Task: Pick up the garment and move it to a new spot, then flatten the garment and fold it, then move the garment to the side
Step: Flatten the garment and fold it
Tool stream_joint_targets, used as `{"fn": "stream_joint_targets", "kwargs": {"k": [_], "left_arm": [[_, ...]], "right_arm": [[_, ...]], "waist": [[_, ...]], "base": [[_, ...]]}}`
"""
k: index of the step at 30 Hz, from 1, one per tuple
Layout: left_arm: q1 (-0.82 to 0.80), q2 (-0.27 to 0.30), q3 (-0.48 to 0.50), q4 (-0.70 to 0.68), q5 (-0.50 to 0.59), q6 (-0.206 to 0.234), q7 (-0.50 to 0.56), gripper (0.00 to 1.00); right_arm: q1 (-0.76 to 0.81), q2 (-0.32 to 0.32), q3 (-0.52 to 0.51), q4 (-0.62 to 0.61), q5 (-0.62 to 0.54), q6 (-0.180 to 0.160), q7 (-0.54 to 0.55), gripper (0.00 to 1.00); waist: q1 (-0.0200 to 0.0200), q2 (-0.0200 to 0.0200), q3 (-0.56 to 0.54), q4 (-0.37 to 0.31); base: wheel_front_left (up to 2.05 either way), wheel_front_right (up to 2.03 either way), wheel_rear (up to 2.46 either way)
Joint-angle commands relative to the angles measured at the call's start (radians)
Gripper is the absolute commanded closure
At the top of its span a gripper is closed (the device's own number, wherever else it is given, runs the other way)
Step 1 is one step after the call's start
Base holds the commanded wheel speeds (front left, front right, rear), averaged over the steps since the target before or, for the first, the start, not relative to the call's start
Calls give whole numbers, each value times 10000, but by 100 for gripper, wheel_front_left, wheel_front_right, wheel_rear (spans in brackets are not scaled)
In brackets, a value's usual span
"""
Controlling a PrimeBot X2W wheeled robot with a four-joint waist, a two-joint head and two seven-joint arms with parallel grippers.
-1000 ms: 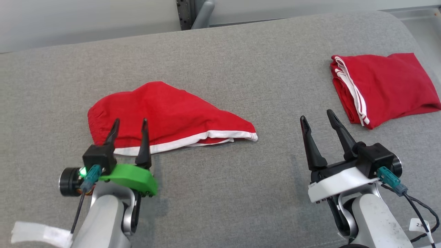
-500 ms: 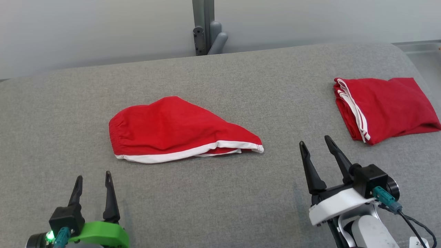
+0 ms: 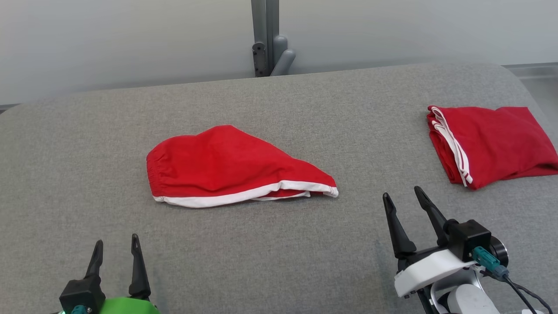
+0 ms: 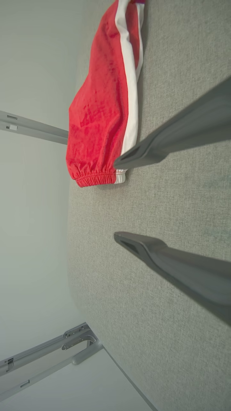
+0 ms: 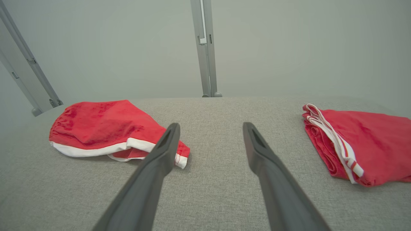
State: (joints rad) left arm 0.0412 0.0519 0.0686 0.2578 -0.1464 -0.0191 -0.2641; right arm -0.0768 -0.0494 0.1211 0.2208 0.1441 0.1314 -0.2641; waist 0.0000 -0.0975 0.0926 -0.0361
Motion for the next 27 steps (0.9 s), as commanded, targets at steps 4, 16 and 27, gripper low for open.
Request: {"fn": "stream_joint_targets", "kwargs": {"k": [4, 16, 27], "left_arm": [[-213, -9, -339, -13, -257, 32, 7, 0], [-1156, 0, -1224, -129, -882, -42, 7, 0], [-1809, -1, -1367, -69, -770, -122, 7, 0]], "right_arm": [[-72, -27, 157, 255, -89, -16, -2, 0], [-1492, -34, 965, 1618, 196, -16, 0, 0], [-2501, -36, 1072, 2844, 160, -16, -2, 0]], "waist": [[0, 0, 323, 150], [0, 0, 1829, 691], [0, 0, 2582, 1046]], "base": [[0, 0, 0], [0, 0, 0], [0, 0, 0]]}}
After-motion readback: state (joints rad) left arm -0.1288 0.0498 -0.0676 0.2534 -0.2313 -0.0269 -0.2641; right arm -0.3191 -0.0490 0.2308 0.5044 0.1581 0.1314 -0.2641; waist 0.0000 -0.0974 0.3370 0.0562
